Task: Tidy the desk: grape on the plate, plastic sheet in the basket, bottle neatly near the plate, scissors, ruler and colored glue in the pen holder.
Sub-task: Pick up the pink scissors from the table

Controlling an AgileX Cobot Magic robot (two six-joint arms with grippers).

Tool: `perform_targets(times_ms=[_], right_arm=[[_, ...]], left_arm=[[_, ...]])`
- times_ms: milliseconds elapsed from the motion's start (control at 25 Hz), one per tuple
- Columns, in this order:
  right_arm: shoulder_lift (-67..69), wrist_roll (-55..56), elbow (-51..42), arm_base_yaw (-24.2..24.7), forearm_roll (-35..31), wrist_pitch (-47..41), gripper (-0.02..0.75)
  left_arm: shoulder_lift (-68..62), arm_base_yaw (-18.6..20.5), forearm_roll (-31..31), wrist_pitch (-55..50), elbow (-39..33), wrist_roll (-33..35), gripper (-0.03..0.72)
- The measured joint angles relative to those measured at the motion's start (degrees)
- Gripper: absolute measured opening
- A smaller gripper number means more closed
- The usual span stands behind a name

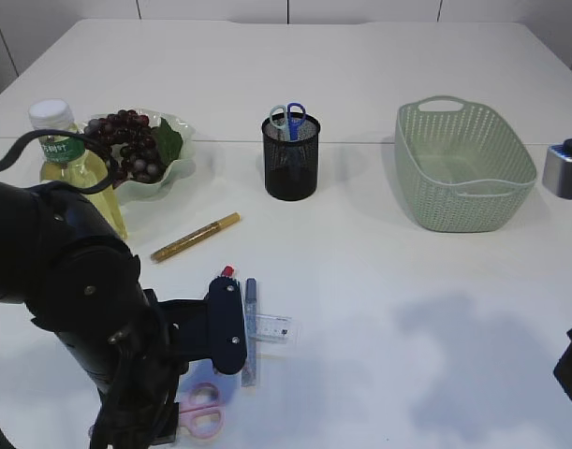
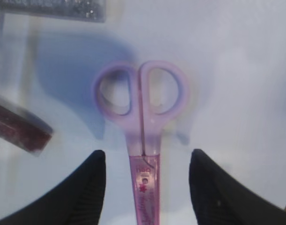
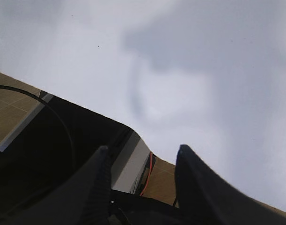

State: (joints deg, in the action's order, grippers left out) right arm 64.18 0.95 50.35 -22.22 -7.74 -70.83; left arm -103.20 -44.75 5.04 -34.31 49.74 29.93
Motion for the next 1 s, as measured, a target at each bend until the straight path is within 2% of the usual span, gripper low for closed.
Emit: perform_targets(times_ms=[280, 560, 1000], right_arm=[[0.0, 0.0, 0.0, 0.0, 0.0, 0.0, 0.364], [0.0, 0.0, 0.0, 0.0, 0.0, 0.0, 0.365], [0.0, 0.0, 0.0, 0.0, 0.0, 0.0, 0.364]], left_arm=[[-0.1, 0.2, 0.1, 0.5, 0.0, 0.0, 0.415], [-0.1, 3.0, 0.1, 0.6, 0.0, 0.0, 0.415], [-0.1, 3.1, -2.5, 0.6, 0.0, 0.5, 0.415]])
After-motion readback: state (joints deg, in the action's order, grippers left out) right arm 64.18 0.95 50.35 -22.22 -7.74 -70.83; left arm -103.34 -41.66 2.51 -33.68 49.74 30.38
